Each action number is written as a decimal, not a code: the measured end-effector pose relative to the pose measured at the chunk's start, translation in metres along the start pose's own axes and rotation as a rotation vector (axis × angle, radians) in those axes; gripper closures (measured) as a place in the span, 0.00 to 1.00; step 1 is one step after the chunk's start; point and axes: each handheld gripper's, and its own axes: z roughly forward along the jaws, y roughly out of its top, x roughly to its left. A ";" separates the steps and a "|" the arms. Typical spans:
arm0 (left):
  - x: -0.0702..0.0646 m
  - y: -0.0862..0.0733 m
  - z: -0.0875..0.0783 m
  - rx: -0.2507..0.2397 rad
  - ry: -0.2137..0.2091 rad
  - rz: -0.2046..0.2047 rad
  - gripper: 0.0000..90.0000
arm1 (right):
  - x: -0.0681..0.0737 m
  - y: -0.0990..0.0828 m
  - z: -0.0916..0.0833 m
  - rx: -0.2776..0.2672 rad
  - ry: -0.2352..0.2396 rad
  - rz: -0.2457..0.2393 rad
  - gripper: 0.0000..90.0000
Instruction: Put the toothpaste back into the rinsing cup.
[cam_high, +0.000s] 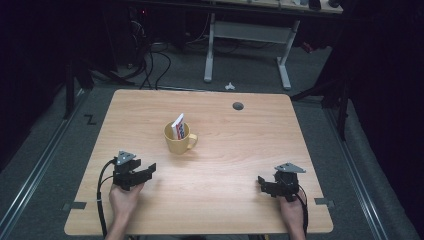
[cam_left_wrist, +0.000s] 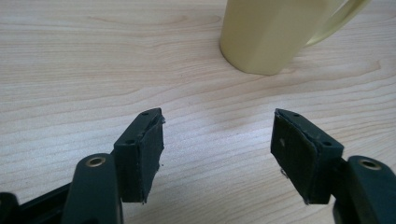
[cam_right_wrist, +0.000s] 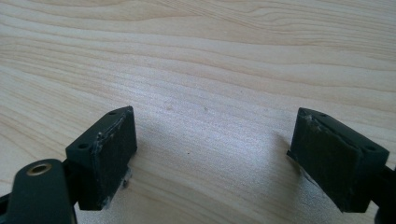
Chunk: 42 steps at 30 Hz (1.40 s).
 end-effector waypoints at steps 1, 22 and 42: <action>0.000 0.000 0.001 0.003 0.001 0.000 0.39 | 0.000 0.000 0.000 0.000 0.000 0.000 0.16; -0.001 -0.012 0.021 0.040 0.060 0.012 0.39 | 0.000 0.000 0.000 0.000 0.000 0.000 0.16; -0.007 -0.013 0.024 0.035 0.110 0.063 0.38 | 0.000 0.000 0.000 0.000 0.000 0.000 0.16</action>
